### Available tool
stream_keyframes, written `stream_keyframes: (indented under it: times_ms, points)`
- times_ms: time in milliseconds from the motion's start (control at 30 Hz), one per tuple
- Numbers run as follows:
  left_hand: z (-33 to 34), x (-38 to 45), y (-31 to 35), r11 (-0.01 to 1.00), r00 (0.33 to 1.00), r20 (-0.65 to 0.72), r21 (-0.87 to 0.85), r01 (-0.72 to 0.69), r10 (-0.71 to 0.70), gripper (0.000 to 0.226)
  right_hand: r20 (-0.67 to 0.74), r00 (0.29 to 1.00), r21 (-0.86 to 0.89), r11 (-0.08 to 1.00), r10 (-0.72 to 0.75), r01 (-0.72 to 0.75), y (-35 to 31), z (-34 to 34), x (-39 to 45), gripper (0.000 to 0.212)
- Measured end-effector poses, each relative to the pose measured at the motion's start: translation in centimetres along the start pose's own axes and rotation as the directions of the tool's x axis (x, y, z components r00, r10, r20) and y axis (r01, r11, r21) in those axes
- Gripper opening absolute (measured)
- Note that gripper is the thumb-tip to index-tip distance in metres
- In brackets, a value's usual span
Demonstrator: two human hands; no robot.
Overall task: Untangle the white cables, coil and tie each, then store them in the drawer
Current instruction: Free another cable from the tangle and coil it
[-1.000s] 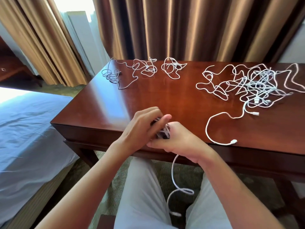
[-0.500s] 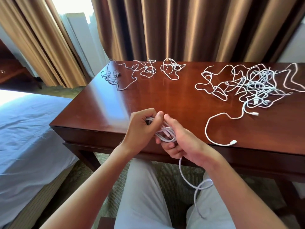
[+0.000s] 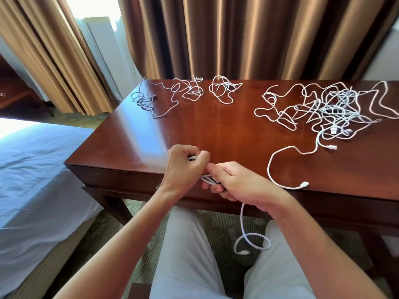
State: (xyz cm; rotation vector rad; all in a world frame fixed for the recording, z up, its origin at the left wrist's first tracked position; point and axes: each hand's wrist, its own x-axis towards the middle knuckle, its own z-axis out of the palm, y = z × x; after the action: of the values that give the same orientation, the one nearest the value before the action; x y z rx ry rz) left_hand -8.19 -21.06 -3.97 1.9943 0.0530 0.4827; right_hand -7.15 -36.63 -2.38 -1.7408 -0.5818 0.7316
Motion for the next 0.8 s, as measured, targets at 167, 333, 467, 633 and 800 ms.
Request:
stream_keyframes:
  times_ms: [167, 333, 467, 633, 800]
  points:
    - [0.0, 0.3, 0.2, 0.997, 0.999, 0.037, 0.077, -0.004, 0.002, 0.038, 0.051, 0.998, 0.012, 0.999, 0.036, -0.037, 0.0, -0.2, -0.1, 0.042]
    - [-0.4, 0.7, 0.0, 0.997, 0.997, 0.069, 0.071, 0.03, -0.035, 0.038, 0.113, 0.993, 0.033, 0.998, 0.044, -0.048, -0.3, 0.0, 0.1, 0.04]
    - [-0.3, 0.7, 0.1, 0.995, 0.997, 0.046, 0.082, -0.063, 0.059, 0.047, 0.128, 0.991, 0.082, 0.995, 0.038, -0.049, 0.1, 0.1, 0.2, 0.039]
    - [-1.2, 0.0, 0.4, 0.906, 0.922, 0.133, 0.178, -0.384, 0.364, 0.051, 0.13, 0.991, 0.113, 0.993, 0.016, -0.03, 0.6, -0.6, -0.2, 0.041]
    - [-1.9, -0.3, 0.4, 0.605, 0.72, 0.315, 0.394, -0.692, 0.618, 0.043, 0.21, 0.978, 0.082, 0.996, 0.014, -0.032, 0.5, -1.3, -0.7, 0.043]
